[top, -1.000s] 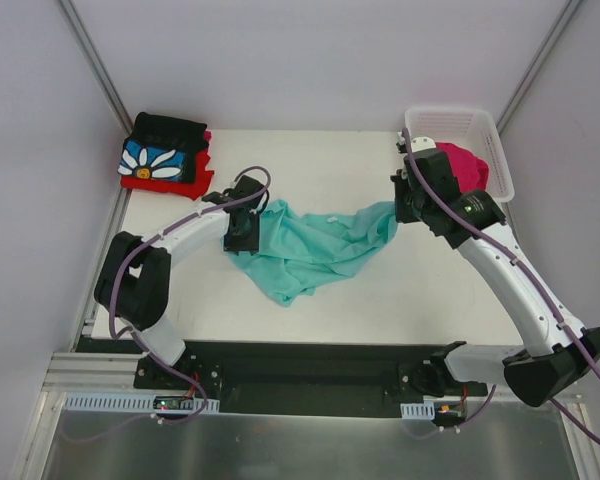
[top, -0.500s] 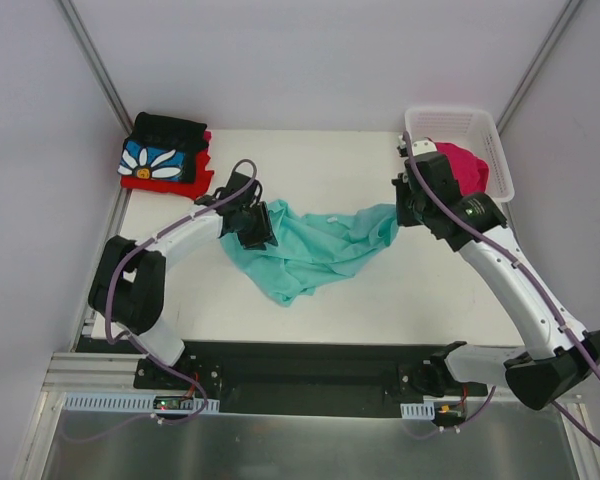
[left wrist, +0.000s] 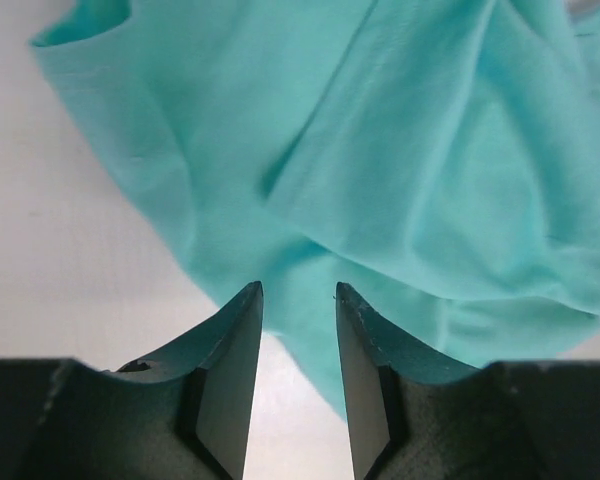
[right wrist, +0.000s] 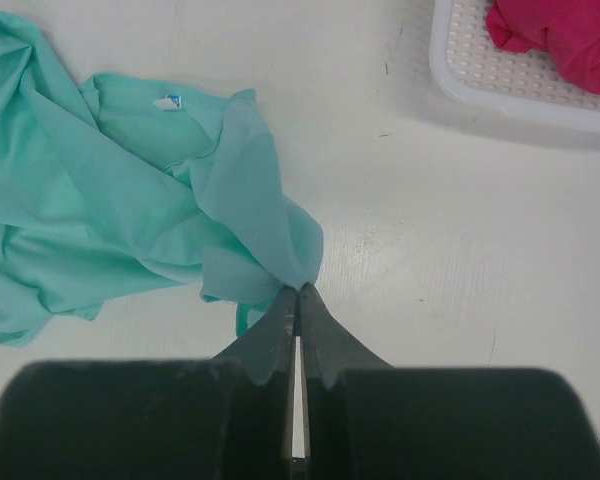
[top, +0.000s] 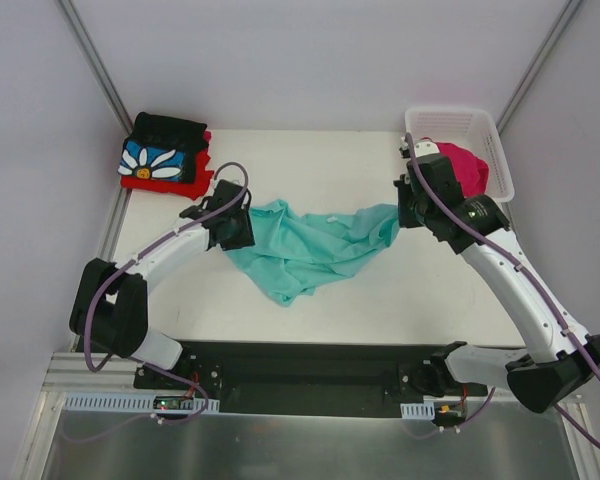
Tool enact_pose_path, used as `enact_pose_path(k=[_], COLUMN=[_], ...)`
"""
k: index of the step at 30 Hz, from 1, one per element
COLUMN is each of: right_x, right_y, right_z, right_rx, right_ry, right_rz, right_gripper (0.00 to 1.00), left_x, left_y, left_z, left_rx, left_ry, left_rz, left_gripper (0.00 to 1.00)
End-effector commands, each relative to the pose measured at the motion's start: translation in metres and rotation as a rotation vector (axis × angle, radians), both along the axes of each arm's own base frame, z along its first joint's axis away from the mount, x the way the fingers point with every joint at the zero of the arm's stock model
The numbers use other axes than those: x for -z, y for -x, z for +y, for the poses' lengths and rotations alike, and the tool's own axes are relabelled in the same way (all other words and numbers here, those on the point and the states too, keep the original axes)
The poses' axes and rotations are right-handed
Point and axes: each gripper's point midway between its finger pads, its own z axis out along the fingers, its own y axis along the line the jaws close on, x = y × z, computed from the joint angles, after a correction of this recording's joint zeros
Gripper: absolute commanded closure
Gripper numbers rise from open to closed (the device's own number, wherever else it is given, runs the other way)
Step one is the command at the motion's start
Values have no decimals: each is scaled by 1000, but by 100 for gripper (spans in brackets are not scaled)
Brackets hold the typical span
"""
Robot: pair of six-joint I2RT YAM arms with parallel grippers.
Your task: Fold and stack the t-shirts
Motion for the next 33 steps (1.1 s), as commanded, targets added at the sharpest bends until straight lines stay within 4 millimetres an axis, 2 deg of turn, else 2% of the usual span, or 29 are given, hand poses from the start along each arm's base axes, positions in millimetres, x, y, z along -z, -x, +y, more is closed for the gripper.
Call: enact_pose_path(k=[1, 5, 7, 12, 14, 15, 18, 22, 26, 31, 33], right_x=[-5, -2, -1, -2, -1, 0, 1, 1, 3, 3, -4], right_y=[2, 1, 2, 3, 4, 4, 6, 6, 7, 8, 9], right_z=[2, 6, 6, 5, 5, 4, 3, 3, 4, 2, 0], right_rx=[0, -7, -8, -10, -11, -9, -8, -9, -16, -23, -24], right_ry=[-25, -38, -39, -36, -35, -31, -30, -31, -29, -3, 1], right_rz=[-15, -5, -3, -3, -3, -1, 1, 3, 16, 30, 21], right_gripper=[99, 99, 99, 99, 99, 99, 99, 99, 99, 99, 99], left_x=[3, 11, 15, 31, 35, 41, 43, 46, 50, 34, 36], left_y=[6, 8, 10, 7, 4, 6, 7, 3, -2, -18, -16], left_z=[47, 64, 60, 66, 59, 52, 27, 27, 12, 6, 3], left_rx=[52, 85, 113, 137, 146, 169, 264, 312, 414, 435, 459], left_ry=[-357, -466, -464, -595, -573, -539, -495, -559, -514, -526, -517], left_rz=[-79, -58, -43, -17, -5, 17, -18, -40, -112, -198, -185], left_gripper=[65, 66, 66, 66, 66, 66, 66, 67, 69, 69, 68])
